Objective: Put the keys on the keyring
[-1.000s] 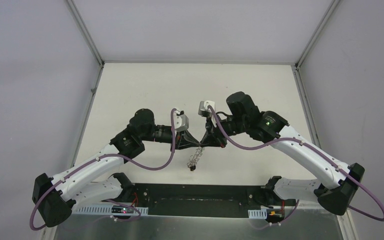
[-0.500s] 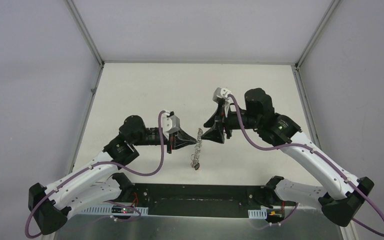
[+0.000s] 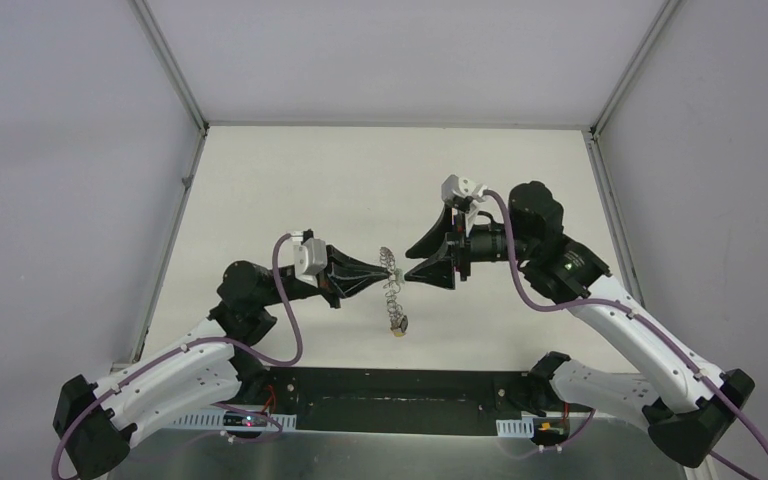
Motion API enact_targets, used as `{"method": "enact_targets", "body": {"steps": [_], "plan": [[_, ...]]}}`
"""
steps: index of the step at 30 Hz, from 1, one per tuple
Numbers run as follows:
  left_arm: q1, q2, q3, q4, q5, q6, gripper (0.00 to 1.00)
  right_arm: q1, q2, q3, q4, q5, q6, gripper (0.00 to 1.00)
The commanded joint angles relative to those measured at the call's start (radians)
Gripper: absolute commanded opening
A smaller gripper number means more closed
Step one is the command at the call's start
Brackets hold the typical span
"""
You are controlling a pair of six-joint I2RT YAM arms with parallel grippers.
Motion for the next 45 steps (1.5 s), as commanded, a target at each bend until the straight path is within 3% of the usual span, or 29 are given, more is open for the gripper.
{"method": "enact_targets", "body": {"steps": [1, 9, 24, 30, 35, 45], "plan": [[-0.008, 0.004, -0.026, 0.286, -0.066, -0.088, 0.00, -0.004, -0.044, -0.007, 0.153, -0.069, 0.049, 0.51], [-0.008, 0.019, -0.053, 0.339, -0.095, -0.119, 0.00, -0.004, -0.018, -0.009, 0.203, -0.072, 0.091, 0.37], [-0.007, 0.006, -0.053, 0.281, -0.108, -0.126, 0.00, -0.001, 0.053, -0.020, 0.261, -0.126, 0.157, 0.36], [-0.009, 0.006, -0.035, 0.241, -0.093, -0.117, 0.00, -0.001, 0.064, -0.027, 0.260, -0.111, 0.154, 0.26], [-0.008, 0.005, -0.035, 0.232, -0.091, -0.118, 0.00, -0.001, 0.072, -0.032, 0.247, -0.109, 0.144, 0.24], [-0.007, 0.003, -0.021, 0.199, -0.085, -0.114, 0.00, -0.002, 0.087, -0.030, 0.160, -0.096, 0.080, 0.10]]}}
